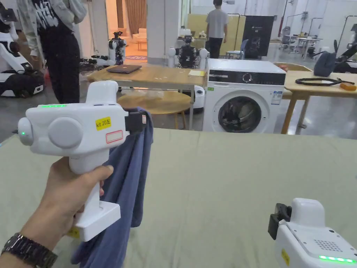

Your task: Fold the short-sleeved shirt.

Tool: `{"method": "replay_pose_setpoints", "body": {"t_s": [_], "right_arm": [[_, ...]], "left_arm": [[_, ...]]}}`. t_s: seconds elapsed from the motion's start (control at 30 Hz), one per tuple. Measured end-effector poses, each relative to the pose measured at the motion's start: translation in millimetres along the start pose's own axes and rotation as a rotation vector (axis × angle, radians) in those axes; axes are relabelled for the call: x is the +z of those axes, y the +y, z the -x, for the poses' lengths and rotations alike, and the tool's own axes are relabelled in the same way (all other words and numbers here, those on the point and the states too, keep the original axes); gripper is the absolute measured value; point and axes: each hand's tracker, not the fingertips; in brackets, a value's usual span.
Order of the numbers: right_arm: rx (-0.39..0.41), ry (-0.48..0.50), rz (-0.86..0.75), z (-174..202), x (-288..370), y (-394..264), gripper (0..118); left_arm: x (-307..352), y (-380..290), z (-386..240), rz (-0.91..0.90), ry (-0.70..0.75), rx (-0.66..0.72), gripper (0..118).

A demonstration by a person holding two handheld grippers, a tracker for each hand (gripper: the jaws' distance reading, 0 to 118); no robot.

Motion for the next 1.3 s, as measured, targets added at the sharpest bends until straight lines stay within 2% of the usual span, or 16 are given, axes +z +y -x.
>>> {"method": "replay_pose_setpoints", "body": {"t_s": [0.17, 0.33, 0.43, 0.57, 0.6, 0.63, 0.67, 0.7, 0.83, 0.93, 1.03, 1.13, 1.2, 1.27, 1.3], "right_arm": [[-0.001, -0.108, -0.023, -51.9, 24.3, 5.1, 0], [-0.023, -0.211, -0.012, -102.3, 44.8, 1.2, 0], [-0.036, -0.260, 0.010, -125.2, 52.2, -7.4, 0], [-0.060, -0.288, 0.048, -146.4, 58.3, -19.0, 0], [-0.061, -0.293, 0.056, -149.5, 58.7, -21.7, 0], [-0.059, -0.298, 0.063, -152.0, 58.9, -24.1, 0], [-0.059, -0.299, 0.068, -153.2, 58.9, -25.5, 0], [-0.059, -0.299, 0.077, -153.1, 59.8, -25.3, 0], [-0.073, -0.281, 0.088, -153.1, 53.8, -32.7, 0], [-0.071, -0.250, 0.082, -142.6, 47.4, -33.3, 0], [-0.068, -0.206, 0.061, -117.5, 47.7, -29.9, 0], [-0.042, -0.176, 0.019, -97.0, 41.0, -26.7, 0], [-0.025, -0.157, -0.013, -83.1, 38.9, -25.5, 0], [-0.009, -0.140, -0.040, -71.7, 33.3, -24.0, 0], [-0.001, -0.130, -0.054, -64.5, 31.9, -22.8, 0]], "left_arm": [[-69.0, -16.5, -86.4, 0.072, -0.174, -0.038, 0], [-124.5, -64.4, -176.4, 0.176, -0.346, -0.053, 0], [-150.6, -104.2, -215.6, 0.275, -0.368, -0.078, 0], [-171.4, -158.2, -236.4, 0.406, -0.356, -0.090, 3], [-178.5, -172.4, -232.3, 0.430, -0.348, -0.087, 11], [-180.2, -181.9, -230.6, 0.433, -0.334, -0.076, 25], [-180.3, -187.9, -229.4, 0.438, -0.326, -0.069, 45], [-179.1, -192.7, -226.6, 0.447, -0.314, -0.057, 57], [-155.7, -193.9, -202.7, 0.416, -0.300, -0.008, 55], [-133.0, -183.7, -180.6, 0.365, -0.278, 0.008, 59], [-105.6, -176.4, -153.6, 0.282, -0.235, 0.033, 59], [-72.4, -174.7, -126.6, 0.198, -0.132, 0.023, 58], [-52.8, -176.5, -108.3, 0.164, -0.063, -0.003, 39], [-36.8, -180.2, -92.3, 0.142, 0.016, -0.026, 9], [-28.0, -182.9, -82.8, 0.131, 0.055, -0.034, 2]]}}
